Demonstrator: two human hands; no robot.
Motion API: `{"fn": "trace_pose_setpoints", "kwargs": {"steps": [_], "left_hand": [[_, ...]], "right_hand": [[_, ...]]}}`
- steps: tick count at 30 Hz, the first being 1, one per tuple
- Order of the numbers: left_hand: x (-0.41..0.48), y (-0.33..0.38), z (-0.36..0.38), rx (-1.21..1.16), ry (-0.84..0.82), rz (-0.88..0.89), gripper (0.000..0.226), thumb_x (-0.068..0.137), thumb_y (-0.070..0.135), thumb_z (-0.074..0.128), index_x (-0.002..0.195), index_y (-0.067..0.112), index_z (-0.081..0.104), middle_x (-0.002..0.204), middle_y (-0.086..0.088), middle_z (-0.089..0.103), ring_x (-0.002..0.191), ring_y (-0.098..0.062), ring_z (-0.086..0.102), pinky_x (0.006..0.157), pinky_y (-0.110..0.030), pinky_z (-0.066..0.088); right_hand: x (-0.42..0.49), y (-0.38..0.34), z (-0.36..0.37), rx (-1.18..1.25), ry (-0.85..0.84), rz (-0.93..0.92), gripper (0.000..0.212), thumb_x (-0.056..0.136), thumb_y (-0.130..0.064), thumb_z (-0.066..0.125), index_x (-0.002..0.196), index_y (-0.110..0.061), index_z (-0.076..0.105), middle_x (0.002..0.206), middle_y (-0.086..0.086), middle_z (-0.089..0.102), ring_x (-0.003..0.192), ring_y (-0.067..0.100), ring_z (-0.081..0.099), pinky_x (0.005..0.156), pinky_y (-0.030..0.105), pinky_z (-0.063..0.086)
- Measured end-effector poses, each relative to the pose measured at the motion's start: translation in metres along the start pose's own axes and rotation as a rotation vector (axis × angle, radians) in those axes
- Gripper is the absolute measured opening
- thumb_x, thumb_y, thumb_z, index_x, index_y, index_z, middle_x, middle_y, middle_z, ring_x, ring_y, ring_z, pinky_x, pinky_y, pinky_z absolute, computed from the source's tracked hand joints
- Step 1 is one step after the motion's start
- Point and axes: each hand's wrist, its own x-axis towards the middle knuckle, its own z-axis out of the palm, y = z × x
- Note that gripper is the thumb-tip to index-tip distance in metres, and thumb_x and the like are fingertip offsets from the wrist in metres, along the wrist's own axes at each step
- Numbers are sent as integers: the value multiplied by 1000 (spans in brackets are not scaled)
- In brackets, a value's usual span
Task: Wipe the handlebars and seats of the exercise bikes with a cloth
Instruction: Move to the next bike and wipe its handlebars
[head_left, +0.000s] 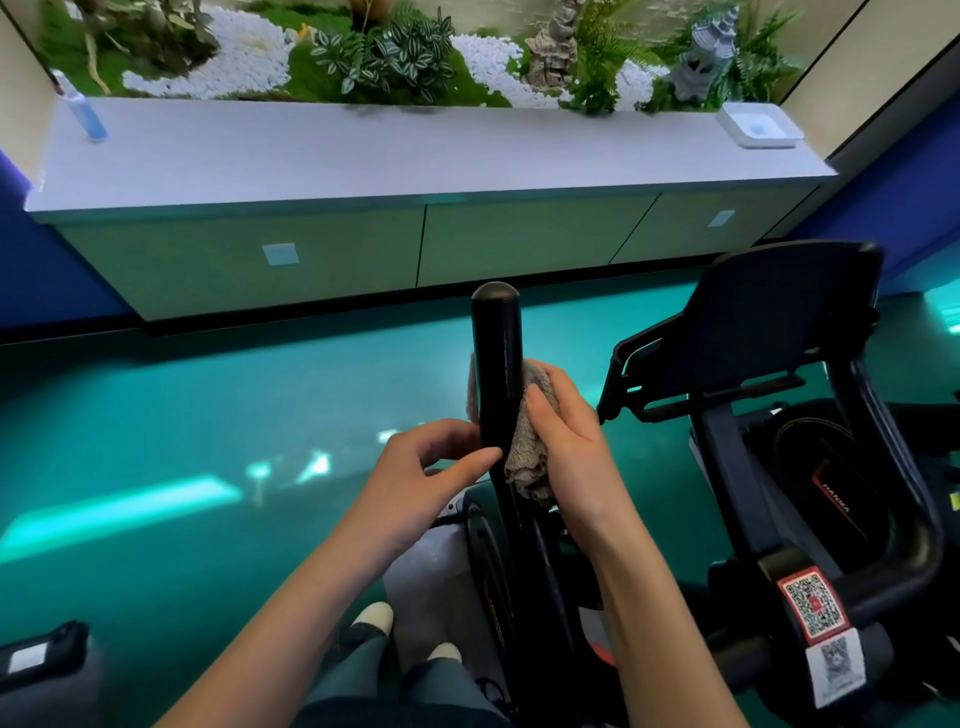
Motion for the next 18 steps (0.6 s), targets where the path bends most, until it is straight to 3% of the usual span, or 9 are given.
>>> {"fn": "trace_pose_setpoints", "kwargs": {"steps": [3, 7, 9, 12, 15, 18], "left_hand": [[-3, -3, 1, 38, 22, -9, 6, 80, 22, 69, 79, 17, 72, 81, 2, 72, 79, -8, 64, 79, -34, 53], [-7, -5, -2, 74, 53, 10, 6, 79, 24, 70, 76, 18, 71, 78, 4, 71, 77, -6, 64, 72, -24, 53], [-7, -3, -5, 62, 95, 30, 6, 78, 24, 71, 83, 21, 69, 81, 6, 71, 80, -7, 65, 75, -29, 54], [-4, 3, -5, 6, 84, 50, 23, 79, 22, 70, 101, 26, 64, 90, 5, 70, 83, -10, 66, 77, -31, 55], [-2, 9, 2, -22, 44, 71, 31, 80, 20, 70, 109, 27, 61, 96, 1, 68, 84, -13, 66, 79, -33, 54], [0, 10, 9, -35, 42, 85, 31, 81, 15, 69, 110, 24, 60, 98, -5, 68, 82, -15, 64, 75, -36, 54]], "right_hand": [[-7, 1, -7, -34, -18, 86, 26, 100, -9, 42, 113, -20, 61, 108, 1, 69, 104, 16, 64, 95, 34, 48], [-24, 0, -19, -168, -11, 123, 22, 98, -12, 50, 110, -21, 65, 103, -2, 72, 100, 12, 66, 89, 31, 49], [-40, 0, -26, -254, -1, 112, 17, 93, -18, 57, 105, -21, 67, 96, -3, 72, 93, 13, 67, 84, 34, 51], [-60, -6, -34, -307, 54, 70, 20, 83, -27, 60, 98, -21, 70, 88, -2, 72, 86, 14, 67, 79, 37, 53], [-57, -14, -30, -344, 196, -74, 18, 87, -12, 65, 102, -18, 71, 97, -3, 69, 94, 9, 64, 86, 28, 50], [-57, -14, -18, -442, 171, -120, 23, 87, -2, 64, 106, -12, 71, 103, 0, 65, 98, 7, 61, 90, 23, 47]]}}
